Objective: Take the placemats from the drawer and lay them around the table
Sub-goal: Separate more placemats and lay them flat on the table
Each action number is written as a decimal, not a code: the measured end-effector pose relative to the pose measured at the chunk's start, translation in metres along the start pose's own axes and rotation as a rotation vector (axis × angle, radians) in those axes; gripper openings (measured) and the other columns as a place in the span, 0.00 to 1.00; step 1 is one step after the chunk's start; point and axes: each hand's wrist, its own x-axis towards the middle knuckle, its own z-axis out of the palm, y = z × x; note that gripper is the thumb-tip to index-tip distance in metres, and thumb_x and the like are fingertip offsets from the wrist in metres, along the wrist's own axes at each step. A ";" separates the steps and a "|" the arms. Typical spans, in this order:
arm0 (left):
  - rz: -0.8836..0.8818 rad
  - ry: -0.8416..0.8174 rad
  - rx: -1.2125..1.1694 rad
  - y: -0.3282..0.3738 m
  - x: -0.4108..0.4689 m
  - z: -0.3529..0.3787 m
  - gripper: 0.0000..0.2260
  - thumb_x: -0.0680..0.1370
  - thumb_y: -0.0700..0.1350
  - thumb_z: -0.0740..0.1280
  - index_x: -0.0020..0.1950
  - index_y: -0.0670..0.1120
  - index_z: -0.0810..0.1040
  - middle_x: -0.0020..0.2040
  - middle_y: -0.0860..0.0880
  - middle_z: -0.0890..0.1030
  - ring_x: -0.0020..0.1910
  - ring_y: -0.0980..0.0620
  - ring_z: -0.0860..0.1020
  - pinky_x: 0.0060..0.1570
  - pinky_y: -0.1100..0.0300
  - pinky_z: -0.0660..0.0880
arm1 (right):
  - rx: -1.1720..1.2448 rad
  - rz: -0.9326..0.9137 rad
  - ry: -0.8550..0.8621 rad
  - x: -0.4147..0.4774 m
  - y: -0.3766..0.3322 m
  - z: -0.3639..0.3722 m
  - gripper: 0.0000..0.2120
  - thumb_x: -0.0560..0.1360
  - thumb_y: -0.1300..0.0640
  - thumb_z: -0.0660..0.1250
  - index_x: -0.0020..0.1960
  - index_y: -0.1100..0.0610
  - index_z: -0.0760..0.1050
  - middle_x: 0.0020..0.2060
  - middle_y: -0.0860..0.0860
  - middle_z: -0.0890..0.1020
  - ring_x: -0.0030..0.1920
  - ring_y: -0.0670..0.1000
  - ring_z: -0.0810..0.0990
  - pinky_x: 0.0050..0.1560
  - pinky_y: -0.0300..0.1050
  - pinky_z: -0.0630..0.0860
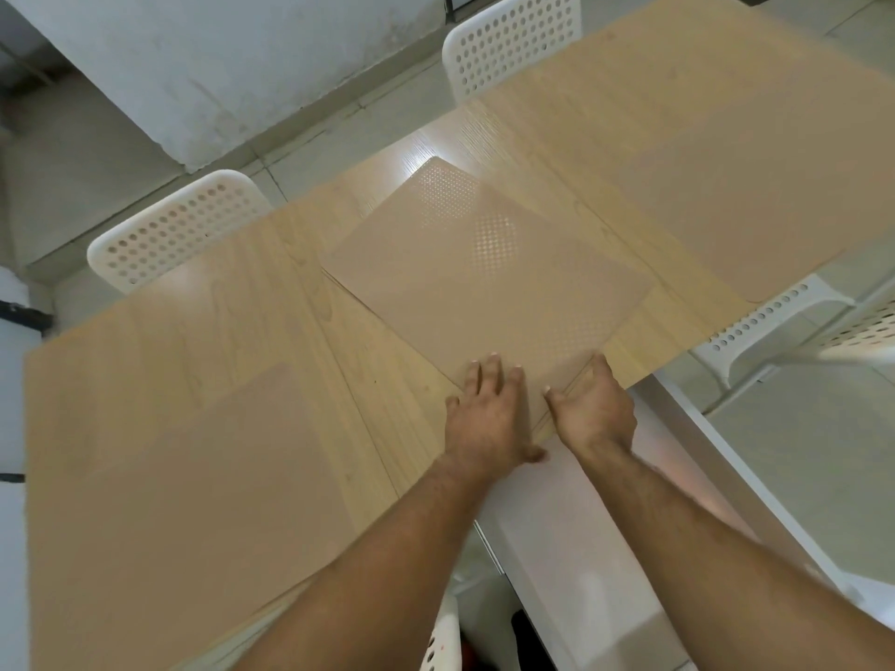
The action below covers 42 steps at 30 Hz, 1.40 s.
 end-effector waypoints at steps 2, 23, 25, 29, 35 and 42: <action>0.023 -0.019 0.037 -0.005 -0.001 -0.001 0.51 0.68 0.65 0.75 0.81 0.53 0.48 0.82 0.47 0.43 0.81 0.43 0.42 0.72 0.35 0.55 | -0.005 0.010 0.000 -0.002 0.003 -0.002 0.39 0.75 0.45 0.72 0.79 0.47 0.56 0.66 0.56 0.78 0.65 0.61 0.76 0.58 0.52 0.75; 0.113 0.127 -0.142 0.001 -0.011 -0.011 0.16 0.84 0.51 0.56 0.50 0.47 0.81 0.46 0.45 0.83 0.56 0.42 0.76 0.55 0.48 0.73 | 0.464 0.223 0.048 -0.022 0.004 0.001 0.24 0.68 0.45 0.67 0.64 0.46 0.76 0.46 0.46 0.83 0.44 0.53 0.85 0.47 0.56 0.83; 0.066 0.161 -0.183 0.006 -0.009 -0.014 0.14 0.83 0.50 0.59 0.49 0.48 0.83 0.46 0.46 0.84 0.52 0.44 0.78 0.53 0.50 0.74 | 0.459 0.225 0.046 -0.024 0.005 0.001 0.24 0.69 0.46 0.67 0.65 0.47 0.76 0.45 0.46 0.83 0.44 0.53 0.84 0.46 0.56 0.83; -0.101 0.189 -0.377 0.015 -0.006 -0.019 0.07 0.79 0.48 0.68 0.47 0.50 0.87 0.47 0.50 0.86 0.49 0.46 0.81 0.55 0.51 0.76 | 0.453 0.206 0.079 -0.027 0.008 -0.001 0.21 0.72 0.49 0.69 0.65 0.48 0.76 0.42 0.44 0.83 0.46 0.51 0.82 0.51 0.50 0.80; -0.332 0.063 -0.619 0.018 0.005 -0.033 0.07 0.72 0.45 0.76 0.35 0.52 0.83 0.42 0.53 0.85 0.44 0.51 0.83 0.51 0.54 0.81 | 0.427 0.198 0.061 -0.026 0.007 -0.003 0.10 0.72 0.51 0.71 0.53 0.47 0.80 0.41 0.42 0.82 0.44 0.48 0.80 0.47 0.45 0.76; -0.414 -0.032 -0.840 0.014 0.011 -0.051 0.08 0.67 0.44 0.81 0.43 0.45 0.87 0.41 0.52 0.85 0.45 0.54 0.83 0.46 0.62 0.79 | 0.431 0.180 0.056 -0.025 0.002 -0.006 0.04 0.70 0.46 0.70 0.42 0.45 0.78 0.41 0.44 0.83 0.43 0.53 0.84 0.48 0.51 0.81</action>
